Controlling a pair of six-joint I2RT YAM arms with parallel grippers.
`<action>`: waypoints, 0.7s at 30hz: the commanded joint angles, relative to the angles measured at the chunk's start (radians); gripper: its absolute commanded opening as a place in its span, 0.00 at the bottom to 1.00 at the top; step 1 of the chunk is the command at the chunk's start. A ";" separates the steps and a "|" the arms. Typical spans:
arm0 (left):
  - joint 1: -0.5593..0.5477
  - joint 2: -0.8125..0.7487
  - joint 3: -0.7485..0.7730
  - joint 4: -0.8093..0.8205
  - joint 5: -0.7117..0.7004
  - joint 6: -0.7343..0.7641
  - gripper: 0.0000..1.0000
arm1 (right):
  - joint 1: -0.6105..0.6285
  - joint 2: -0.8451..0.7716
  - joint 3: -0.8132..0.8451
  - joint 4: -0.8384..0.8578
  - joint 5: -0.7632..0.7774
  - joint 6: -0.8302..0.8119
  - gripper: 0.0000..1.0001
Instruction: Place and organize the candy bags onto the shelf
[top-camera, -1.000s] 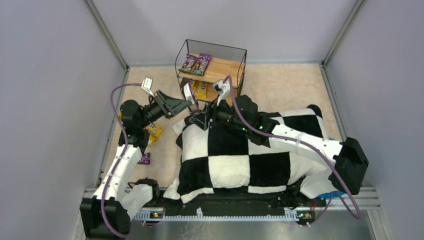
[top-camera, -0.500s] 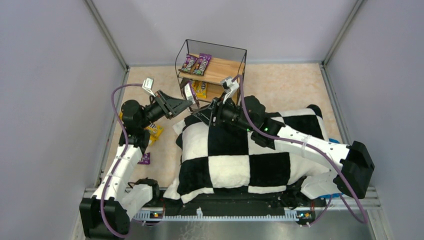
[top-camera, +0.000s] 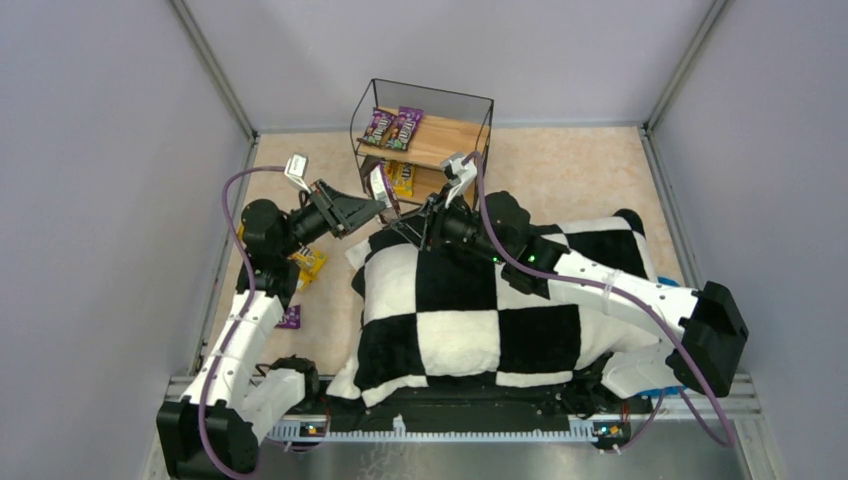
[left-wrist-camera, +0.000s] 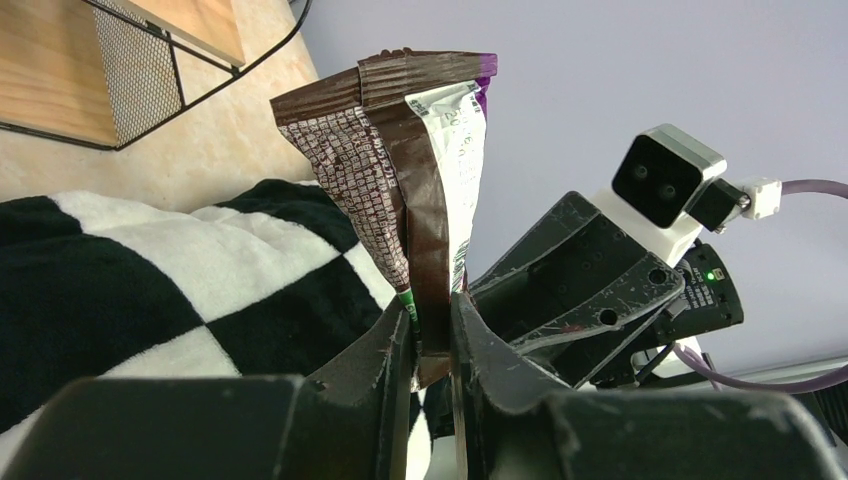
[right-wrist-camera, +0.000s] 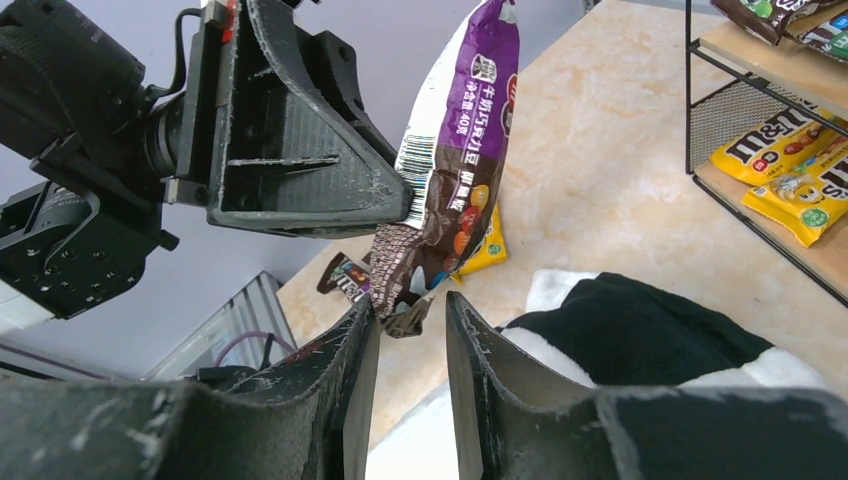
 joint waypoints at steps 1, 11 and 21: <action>-0.011 -0.030 0.047 0.022 0.008 -0.014 0.24 | -0.001 0.004 0.040 0.052 0.022 -0.011 0.31; -0.024 -0.023 0.046 0.012 -0.004 -0.008 0.24 | -0.001 0.004 0.046 0.074 0.022 -0.027 0.34; -0.031 -0.033 0.056 -0.062 -0.014 0.037 0.42 | -0.002 -0.005 0.041 0.047 0.032 -0.089 0.00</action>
